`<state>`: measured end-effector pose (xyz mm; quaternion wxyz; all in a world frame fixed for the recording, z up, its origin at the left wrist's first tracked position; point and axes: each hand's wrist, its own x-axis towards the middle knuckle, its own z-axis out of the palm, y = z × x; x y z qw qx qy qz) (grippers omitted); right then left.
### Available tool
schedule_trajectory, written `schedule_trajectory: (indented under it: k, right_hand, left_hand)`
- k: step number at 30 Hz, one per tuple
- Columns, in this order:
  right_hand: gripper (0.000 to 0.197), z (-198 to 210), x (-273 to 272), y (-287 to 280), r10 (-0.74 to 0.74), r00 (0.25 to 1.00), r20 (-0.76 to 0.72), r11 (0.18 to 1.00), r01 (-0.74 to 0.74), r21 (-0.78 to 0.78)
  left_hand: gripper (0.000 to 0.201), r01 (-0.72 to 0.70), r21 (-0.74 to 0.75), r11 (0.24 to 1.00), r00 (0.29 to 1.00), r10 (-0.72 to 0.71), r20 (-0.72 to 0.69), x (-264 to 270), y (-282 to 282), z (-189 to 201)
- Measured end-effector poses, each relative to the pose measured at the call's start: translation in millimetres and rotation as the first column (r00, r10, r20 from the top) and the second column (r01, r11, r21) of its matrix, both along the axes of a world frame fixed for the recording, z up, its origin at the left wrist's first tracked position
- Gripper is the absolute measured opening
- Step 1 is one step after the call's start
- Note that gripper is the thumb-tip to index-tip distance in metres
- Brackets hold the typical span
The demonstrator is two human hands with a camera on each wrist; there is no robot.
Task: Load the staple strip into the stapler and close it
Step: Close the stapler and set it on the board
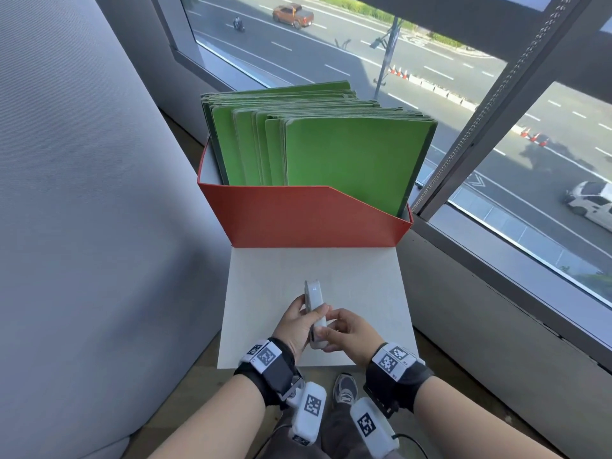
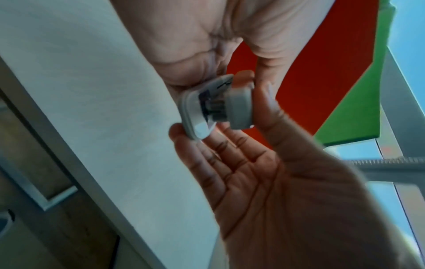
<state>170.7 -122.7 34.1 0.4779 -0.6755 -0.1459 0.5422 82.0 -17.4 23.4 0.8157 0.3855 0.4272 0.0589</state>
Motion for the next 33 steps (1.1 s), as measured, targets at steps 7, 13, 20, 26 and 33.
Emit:
schedule_trajectory:
  k: [7, 13, 20, 26, 33]
  right_hand:
    - [0.037, -2.0, -7.6, 24.9, 0.096, 0.991, 0.089, 0.992, -0.088, -0.086]
    - [0.045, -6.6, -10.5, 86.2, 0.236, 0.936, 0.261, 0.967, -0.201, -0.156]
    - [0.03, -22.2, -13.7, 145.7, 0.263, 0.92, 0.291, 0.957, -0.21, -0.199]
    - [0.029, -33.9, -21.2, 159.8, 0.259, 0.911, 0.323, 0.954, -0.189, -0.231]
    - [0.025, -36.9, -24.0, 159.0, 0.295, 0.873, 0.388, 0.945, -0.208, -0.251]
  left_hand:
    - [0.029, 0.346, 0.403, 0.847, 0.919, -0.221, -0.325, -20.0, 23.2, -8.6]
    - [0.033, 0.452, 0.487, 0.747, 0.85, -0.196, -0.488, -24.2, 74.8, -6.7]
    - [0.021, 0.418, 0.463, 0.782, 0.839, -0.136, -0.527, -16.3, 130.6, -20.2]
    - [0.037, 0.469, 0.448, 0.761, 0.783, -0.124, -0.61, -17.9, 143.8, -37.5]
    - [0.038, 0.52, 0.46, 0.72, 0.75, -0.128, -0.649, -17.8, 141.3, -36.7]
